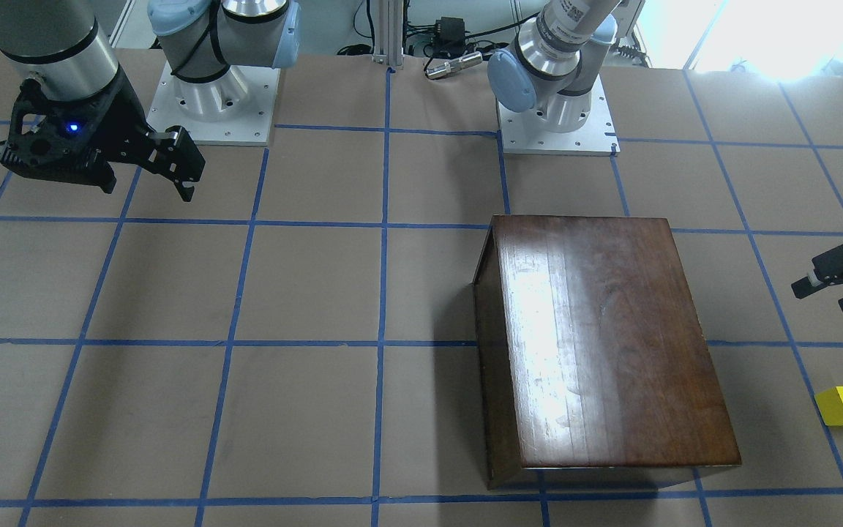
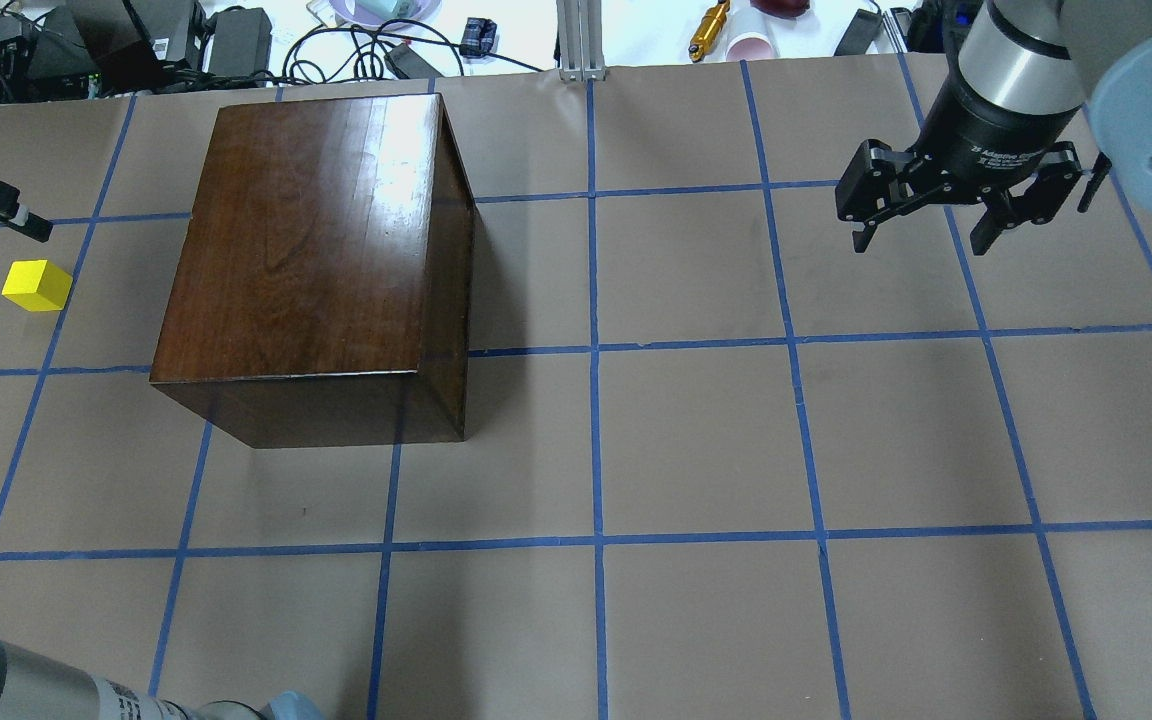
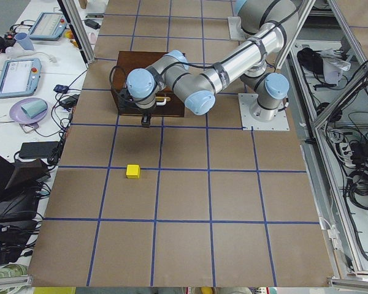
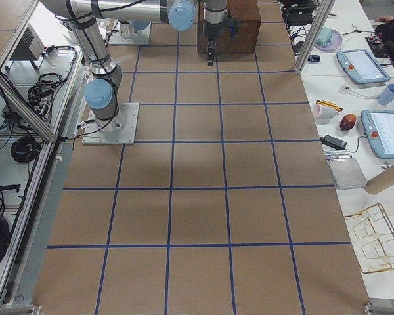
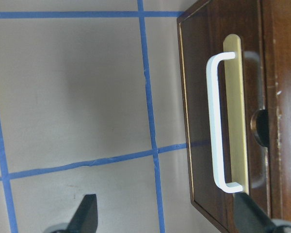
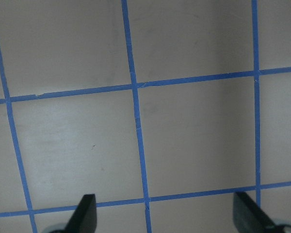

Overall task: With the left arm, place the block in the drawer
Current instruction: 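Move the left gripper down beside the cabinet toward the white drawer handle, then hook the left gripper onto the white drawer handle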

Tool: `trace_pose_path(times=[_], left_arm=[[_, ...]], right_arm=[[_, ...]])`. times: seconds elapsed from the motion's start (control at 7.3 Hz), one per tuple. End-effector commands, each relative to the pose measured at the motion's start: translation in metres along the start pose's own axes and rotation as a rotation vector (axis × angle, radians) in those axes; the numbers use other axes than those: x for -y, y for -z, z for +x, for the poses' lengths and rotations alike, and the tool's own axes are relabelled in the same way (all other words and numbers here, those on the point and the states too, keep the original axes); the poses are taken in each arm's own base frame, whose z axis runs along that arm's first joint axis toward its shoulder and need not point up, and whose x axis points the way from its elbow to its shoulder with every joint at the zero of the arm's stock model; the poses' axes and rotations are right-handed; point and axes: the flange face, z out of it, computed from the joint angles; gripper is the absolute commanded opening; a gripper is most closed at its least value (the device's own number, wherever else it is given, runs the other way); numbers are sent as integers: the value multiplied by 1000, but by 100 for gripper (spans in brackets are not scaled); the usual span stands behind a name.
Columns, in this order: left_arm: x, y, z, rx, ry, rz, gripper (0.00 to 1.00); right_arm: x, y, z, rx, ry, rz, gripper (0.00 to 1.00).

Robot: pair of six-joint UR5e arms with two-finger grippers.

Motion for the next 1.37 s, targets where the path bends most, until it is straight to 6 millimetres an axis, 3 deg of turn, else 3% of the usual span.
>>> trace_pose_path(times=[0.0, 0.41, 0.82, 1.23], left_arm=[[0, -21, -23, -92, 18, 33, 100], [5, -58, -30, -233, 12, 60, 100], [4, -87, -22, -315, 62, 53, 100], [23, -105, 22, -310, 66, -7, 100]], right_arm=[[0, 0, 0, 0, 0, 0, 100], [0, 0, 0, 2, 0, 0, 100], [0, 0, 0, 2, 0, 0, 100], [0, 0, 0, 2, 0, 0, 100]])
